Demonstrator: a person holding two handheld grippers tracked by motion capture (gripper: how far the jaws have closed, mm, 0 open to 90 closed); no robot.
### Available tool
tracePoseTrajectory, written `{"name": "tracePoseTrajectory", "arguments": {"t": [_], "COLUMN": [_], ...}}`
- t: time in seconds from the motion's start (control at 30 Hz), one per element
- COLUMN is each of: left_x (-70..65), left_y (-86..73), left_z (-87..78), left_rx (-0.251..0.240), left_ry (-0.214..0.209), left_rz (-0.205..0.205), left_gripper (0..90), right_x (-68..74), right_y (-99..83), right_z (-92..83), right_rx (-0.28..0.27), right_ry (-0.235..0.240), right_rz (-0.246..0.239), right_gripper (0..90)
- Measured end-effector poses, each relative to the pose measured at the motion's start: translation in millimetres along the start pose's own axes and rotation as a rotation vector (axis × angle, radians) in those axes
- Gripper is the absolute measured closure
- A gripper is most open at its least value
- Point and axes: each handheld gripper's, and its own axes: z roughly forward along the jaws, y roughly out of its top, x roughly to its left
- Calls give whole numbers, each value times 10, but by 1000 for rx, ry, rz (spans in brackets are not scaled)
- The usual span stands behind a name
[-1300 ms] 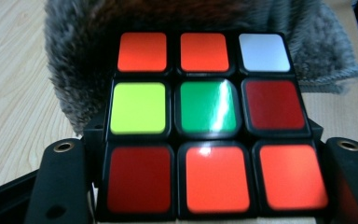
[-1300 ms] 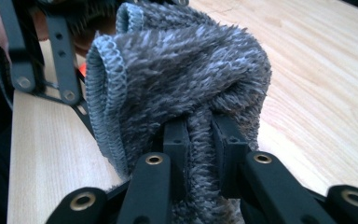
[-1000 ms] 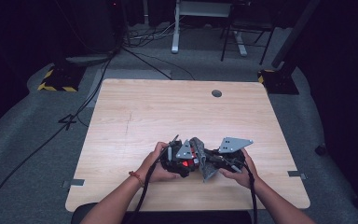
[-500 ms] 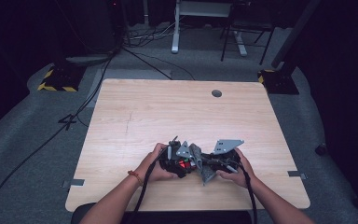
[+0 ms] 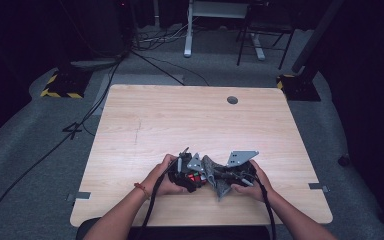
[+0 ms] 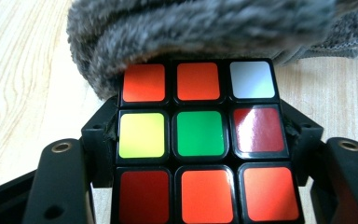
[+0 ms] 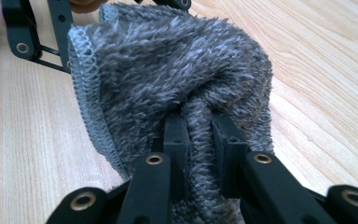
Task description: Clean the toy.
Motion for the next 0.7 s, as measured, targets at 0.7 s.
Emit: {"name": "tracePoseTrajectory", "arguments": {"t": [0.7], "left_x": [3], "left_y": [35], "left_z": [32], "left_rx": [-22], "left_ry": [1], "left_rz": [-27], "left_gripper": [279], "right_x": [-319], "right_y": [-136], "right_z": [-112], "right_rx": [78], "right_ry": [-162], "right_rz": [38], "right_gripper": [703]}}
